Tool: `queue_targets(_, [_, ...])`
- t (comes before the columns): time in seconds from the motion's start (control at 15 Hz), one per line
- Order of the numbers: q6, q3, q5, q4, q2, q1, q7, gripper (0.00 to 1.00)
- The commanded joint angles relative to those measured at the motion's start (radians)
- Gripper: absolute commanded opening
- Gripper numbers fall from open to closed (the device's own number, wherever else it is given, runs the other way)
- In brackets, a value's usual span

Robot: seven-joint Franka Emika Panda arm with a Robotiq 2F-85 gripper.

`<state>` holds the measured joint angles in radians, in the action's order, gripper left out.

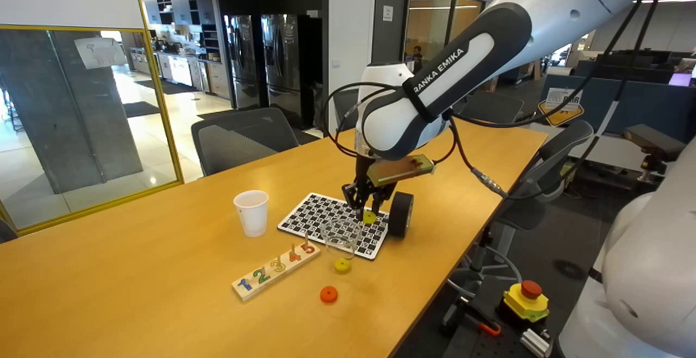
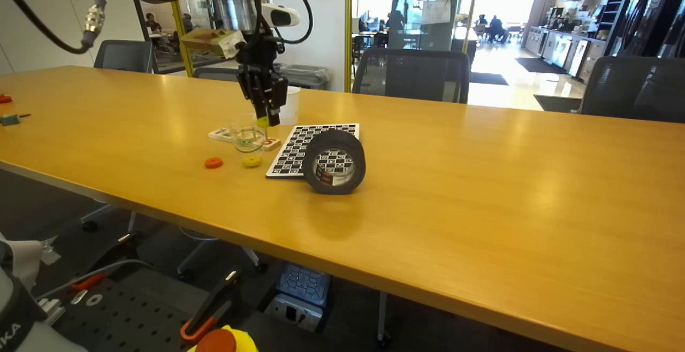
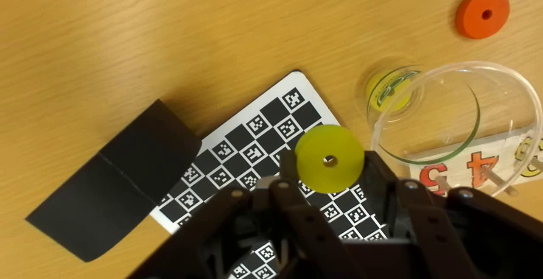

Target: Put the orange circles inside the white cup and the yellow circles in the transparent cup.

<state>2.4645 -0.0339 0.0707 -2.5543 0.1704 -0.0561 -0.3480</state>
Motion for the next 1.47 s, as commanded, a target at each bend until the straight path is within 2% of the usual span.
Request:
queue_targets(0.0, [-0.051, -0.010, 0.017, 0.042, 0.015, 0.008, -0.006, 0.23])
queue_targets(0.33, [-0.024, -0.006, -0.046, 0.066, -0.019, 0.046, 0.092, 0.23])
queue_targets(0.73, [-0.011, -0.002, -0.172, 0.082, -0.069, 0.090, 0.248, 0.23])
queue_targets(1.0, [-0.025, -0.009, -0.192, 0.102, -0.097, 0.102, 0.284, 0.23])
queue_targets(1.07, [-0.032, -0.011, -0.186, 0.107, -0.103, 0.103, 0.268, 0.55])
queue_targets(1.13, [-0.042, -0.018, -0.156, 0.112, -0.110, 0.104, 0.238, 0.69])
queue_targets(1.4, [-0.054, -0.043, -0.104, 0.106, -0.101, 0.117, 0.162, 0.97])
